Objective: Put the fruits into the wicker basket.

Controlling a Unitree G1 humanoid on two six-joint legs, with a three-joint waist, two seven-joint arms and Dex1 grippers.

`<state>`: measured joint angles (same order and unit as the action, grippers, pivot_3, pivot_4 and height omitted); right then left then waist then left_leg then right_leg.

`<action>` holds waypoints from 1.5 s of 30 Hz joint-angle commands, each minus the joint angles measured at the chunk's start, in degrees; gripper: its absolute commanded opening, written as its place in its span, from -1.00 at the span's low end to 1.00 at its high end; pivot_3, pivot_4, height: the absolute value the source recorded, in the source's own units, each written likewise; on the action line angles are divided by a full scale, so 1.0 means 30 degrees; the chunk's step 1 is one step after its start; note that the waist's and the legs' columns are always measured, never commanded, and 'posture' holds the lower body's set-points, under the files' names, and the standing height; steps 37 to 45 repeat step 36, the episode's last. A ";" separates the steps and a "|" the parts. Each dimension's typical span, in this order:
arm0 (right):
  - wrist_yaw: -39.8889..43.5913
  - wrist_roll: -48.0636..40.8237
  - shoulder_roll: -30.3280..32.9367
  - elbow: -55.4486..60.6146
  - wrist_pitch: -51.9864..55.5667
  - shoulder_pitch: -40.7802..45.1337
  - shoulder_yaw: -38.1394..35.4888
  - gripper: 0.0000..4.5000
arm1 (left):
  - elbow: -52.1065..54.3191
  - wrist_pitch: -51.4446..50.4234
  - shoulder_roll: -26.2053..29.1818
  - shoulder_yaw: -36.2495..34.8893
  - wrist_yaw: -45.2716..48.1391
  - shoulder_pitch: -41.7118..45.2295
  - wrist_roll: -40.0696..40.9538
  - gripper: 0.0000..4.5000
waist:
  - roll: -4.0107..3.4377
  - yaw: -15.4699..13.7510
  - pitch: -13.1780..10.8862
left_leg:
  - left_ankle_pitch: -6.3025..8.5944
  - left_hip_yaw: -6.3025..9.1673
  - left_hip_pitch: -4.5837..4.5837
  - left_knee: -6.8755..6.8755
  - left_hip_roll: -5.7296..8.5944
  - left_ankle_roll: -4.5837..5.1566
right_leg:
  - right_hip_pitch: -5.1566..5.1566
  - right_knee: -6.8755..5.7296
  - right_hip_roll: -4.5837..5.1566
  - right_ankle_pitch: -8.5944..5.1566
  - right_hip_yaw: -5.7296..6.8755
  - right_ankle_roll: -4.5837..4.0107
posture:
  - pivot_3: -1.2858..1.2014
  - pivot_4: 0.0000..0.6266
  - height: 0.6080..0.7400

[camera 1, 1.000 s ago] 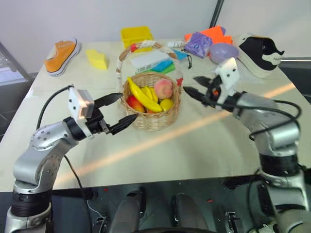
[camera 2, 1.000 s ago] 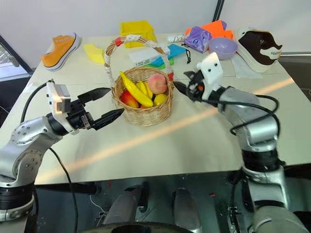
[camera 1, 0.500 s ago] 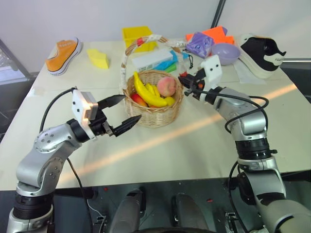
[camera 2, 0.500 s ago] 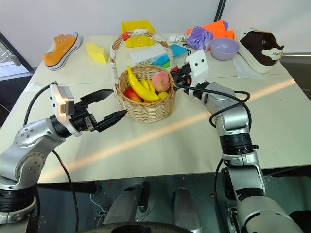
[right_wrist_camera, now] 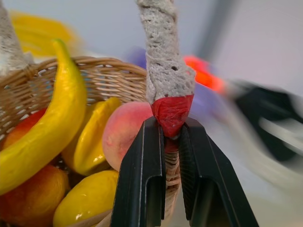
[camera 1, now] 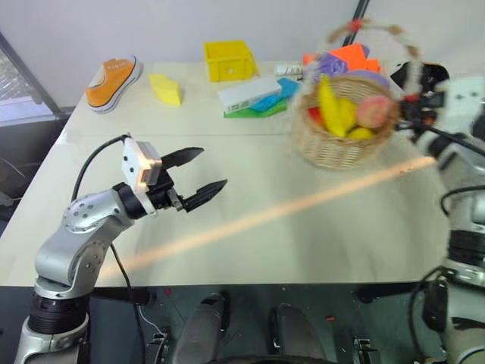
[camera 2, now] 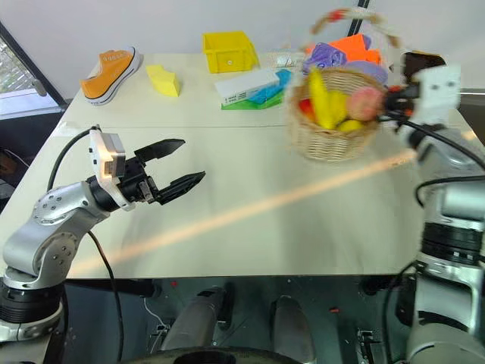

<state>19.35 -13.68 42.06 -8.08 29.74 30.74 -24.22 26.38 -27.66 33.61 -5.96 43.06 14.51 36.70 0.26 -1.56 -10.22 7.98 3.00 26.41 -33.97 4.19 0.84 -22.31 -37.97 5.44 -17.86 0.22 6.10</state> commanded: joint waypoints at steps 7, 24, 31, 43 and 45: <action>-0.0521 -0.0177 0.1111 -0.2208 -0.2006 -0.1057 -0.2452 -0.78 | -0.0552 0.0561 -0.0462 0.0619 0.0441 0.1142 -0.0291 1.00 | -0.0118 0.0724 -0.0011 | -0.0007 -0.0022 -0.0029 -0.0001 -0.0018 0.0011 | 0.0015 -0.0037 -0.0021 0.0025 -0.0011 0.0051 | 0.03 -0.52 1.00; 0.7356 -0.2595 0.1905 0.6060 -0.4094 -1.0375 -0.1884 0.49 | -0.3158 0.1239 0.0792 -0.1407 -0.1002 -0.1654 -0.2601 1.00 | -0.0117 0.0826 -0.0011 | 0.0000 -0.0004 -0.0042 -0.0020 -0.0034 0.0022 | 0.0037 -0.0033 -0.0024 0.0007 -0.0012 0.0028 | 0.03 -0.52 1.00; 0.7140 -0.2465 -0.0683 0.8296 -0.3662 -0.9371 0.3131 0.49 | -0.4146 0.2609 0.0104 -0.2493 -0.2342 -0.3858 -0.3881 1.00 | -0.0106 0.0725 -0.0014 | 0.0038 0.0014 -0.0037 -0.0021 -0.0044 -0.0031 | 0.0012 -0.0005 -0.0001 -0.0014 -0.0018 -0.0012 | 0.03 -0.52 1.00; 0.6677 -0.1777 -0.2465 0.6994 -0.4442 -0.7697 0.4993 0.49 | -0.4176 0.2967 -0.0347 -0.2977 -0.2973 -0.4787 -0.4218 1.00 | -0.0093 0.0563 -0.0008 | 0.0050 0.0018 -0.0024 -0.0011 -0.0031 -0.0033 | -0.0028 0.0066 0.0011 -0.0012 -0.0008 -0.0014 | 0.03 -0.52 1.00; 0.6677 -0.1777 -0.2465 0.6994 -0.4442 -0.7697 0.4993 0.49 | -0.4176 0.2967 -0.0347 -0.2977 -0.2973 -0.4787 -0.4218 1.00 | -0.0093 0.0563 -0.0008 | 0.0050 0.0018 -0.0024 -0.0011 -0.0031 -0.0033 | -0.0028 0.0066 0.0011 -0.0012 -0.0008 -0.0014 | 0.03 -0.52 1.00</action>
